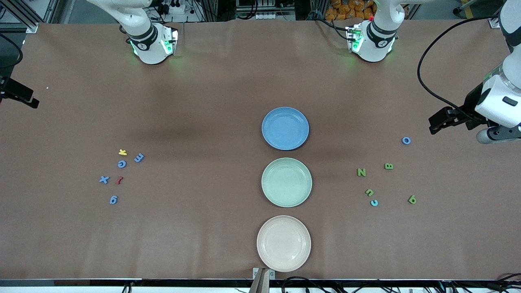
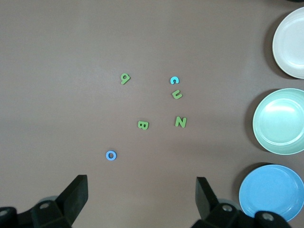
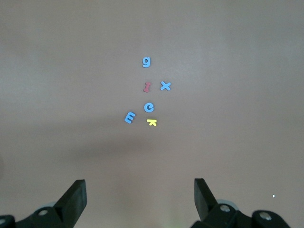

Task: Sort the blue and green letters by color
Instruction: 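Move the left gripper over the green letters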

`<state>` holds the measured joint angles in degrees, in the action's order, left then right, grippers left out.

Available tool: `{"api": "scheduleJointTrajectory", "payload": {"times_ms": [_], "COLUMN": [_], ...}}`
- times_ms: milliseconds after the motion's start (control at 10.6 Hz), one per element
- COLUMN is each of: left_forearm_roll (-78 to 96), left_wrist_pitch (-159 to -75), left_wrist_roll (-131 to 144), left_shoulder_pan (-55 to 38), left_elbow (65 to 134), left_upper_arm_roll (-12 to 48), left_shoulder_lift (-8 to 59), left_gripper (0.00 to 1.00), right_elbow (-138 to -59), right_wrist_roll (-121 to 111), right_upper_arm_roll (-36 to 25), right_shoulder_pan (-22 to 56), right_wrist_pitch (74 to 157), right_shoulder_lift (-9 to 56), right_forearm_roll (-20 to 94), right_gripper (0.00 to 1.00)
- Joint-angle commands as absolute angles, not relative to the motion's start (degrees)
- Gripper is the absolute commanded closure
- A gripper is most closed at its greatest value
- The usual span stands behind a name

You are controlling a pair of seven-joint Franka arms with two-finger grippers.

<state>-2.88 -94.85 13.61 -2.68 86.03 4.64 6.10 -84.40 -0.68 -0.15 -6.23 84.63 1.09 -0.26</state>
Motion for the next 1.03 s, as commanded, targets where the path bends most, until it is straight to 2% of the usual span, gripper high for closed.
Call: {"api": "scheduleJointTrajectory", "payload": {"times_ms": [0,658,941], "left_forearm_roll": [-2.6,-2.5,-1.9], "left_wrist_pitch": [-94.0,-94.0,-94.9], "left_wrist_roll": [10.8,10.3,12.6], "left_shoulder_pan": [-2.5,-2.5,-3.0], "left_elbow": [85.5,85.4,85.7], "left_upper_arm_roll": [4.7,4.7,5.0], "left_shoulder_lift": [5.6,6.1,8.4], "left_gripper": [0.0,0.0,0.0], "right_elbow": [-85.7,-85.2,-84.7], "right_wrist_roll": [-0.9,-0.8,-1.3], "right_upper_arm_roll": [-0.4,-0.4,-3.0], "right_shoulder_pan": [-5.9,-5.8,-3.3], "right_wrist_pitch": [84.9,84.6,84.4], "right_shoulder_lift": [-0.4,-0.4,-0.4], "right_forearm_roll": [-0.7,-0.7,-0.6], "right_gripper": [0.0,0.0,0.0]}}
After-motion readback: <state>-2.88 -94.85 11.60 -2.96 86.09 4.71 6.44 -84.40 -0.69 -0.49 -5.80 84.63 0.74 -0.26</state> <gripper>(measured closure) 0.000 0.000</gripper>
